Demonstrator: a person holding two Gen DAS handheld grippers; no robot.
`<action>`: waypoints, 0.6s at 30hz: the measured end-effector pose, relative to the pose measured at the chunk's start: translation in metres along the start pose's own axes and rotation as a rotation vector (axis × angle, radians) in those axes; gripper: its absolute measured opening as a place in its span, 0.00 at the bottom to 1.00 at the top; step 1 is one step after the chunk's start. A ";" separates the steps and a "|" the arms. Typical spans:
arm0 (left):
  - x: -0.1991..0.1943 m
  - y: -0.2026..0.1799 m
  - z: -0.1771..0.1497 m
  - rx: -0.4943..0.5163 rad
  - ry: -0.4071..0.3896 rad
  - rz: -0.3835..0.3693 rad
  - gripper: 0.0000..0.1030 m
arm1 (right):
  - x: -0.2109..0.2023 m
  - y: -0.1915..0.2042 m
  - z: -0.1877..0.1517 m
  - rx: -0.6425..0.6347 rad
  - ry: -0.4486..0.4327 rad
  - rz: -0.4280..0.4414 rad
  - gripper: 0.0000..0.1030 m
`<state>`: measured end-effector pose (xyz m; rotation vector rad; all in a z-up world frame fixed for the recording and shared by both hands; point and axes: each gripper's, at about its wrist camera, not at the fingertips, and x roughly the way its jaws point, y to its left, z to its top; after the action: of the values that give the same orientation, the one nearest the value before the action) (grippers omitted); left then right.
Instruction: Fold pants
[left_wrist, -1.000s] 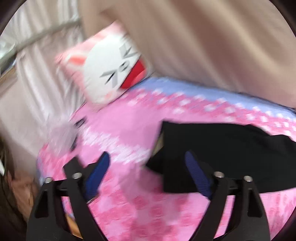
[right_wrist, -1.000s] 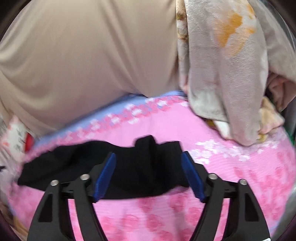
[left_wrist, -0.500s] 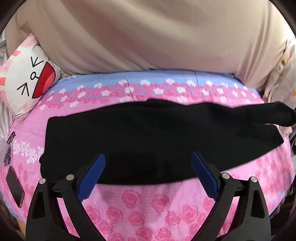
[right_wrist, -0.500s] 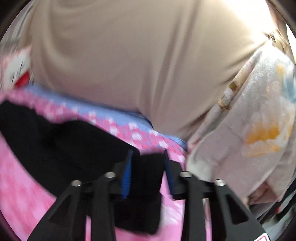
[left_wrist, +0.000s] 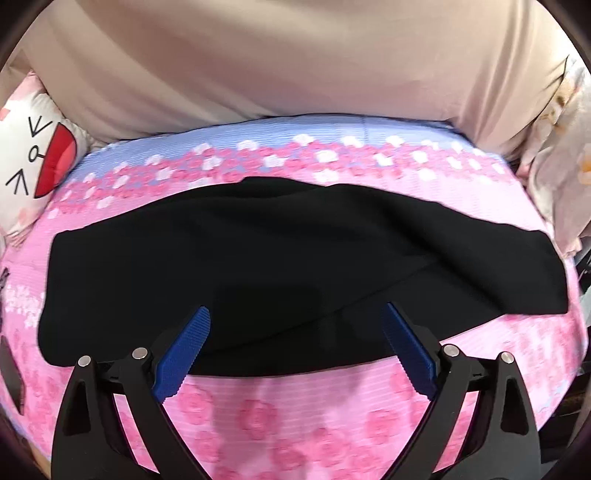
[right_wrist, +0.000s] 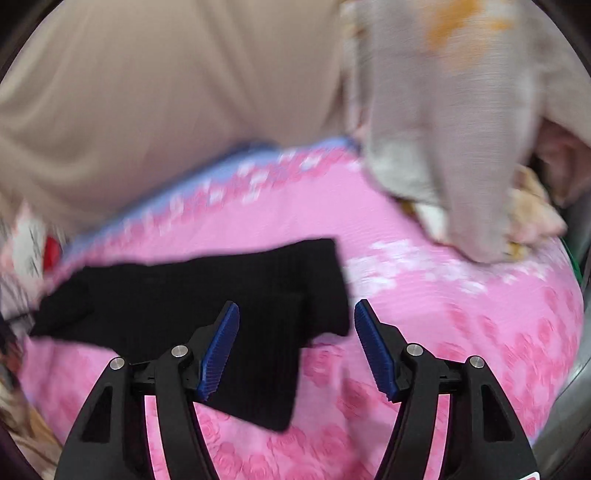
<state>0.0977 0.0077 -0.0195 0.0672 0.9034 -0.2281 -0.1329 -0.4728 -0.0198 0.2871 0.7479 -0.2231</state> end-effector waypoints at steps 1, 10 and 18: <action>-0.001 -0.001 -0.001 -0.005 0.001 -0.005 0.90 | 0.025 0.008 -0.003 -0.027 0.080 -0.022 0.60; 0.005 0.069 -0.011 -0.185 0.055 0.037 0.90 | 0.006 0.038 0.060 -0.143 -0.034 -0.233 0.08; -0.001 0.181 -0.049 -0.491 0.073 0.153 0.90 | 0.047 -0.019 0.029 0.073 0.021 -0.417 0.23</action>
<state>0.1004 0.1912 -0.0560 -0.3112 1.0004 0.1433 -0.0865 -0.5051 -0.0357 0.2000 0.8165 -0.6432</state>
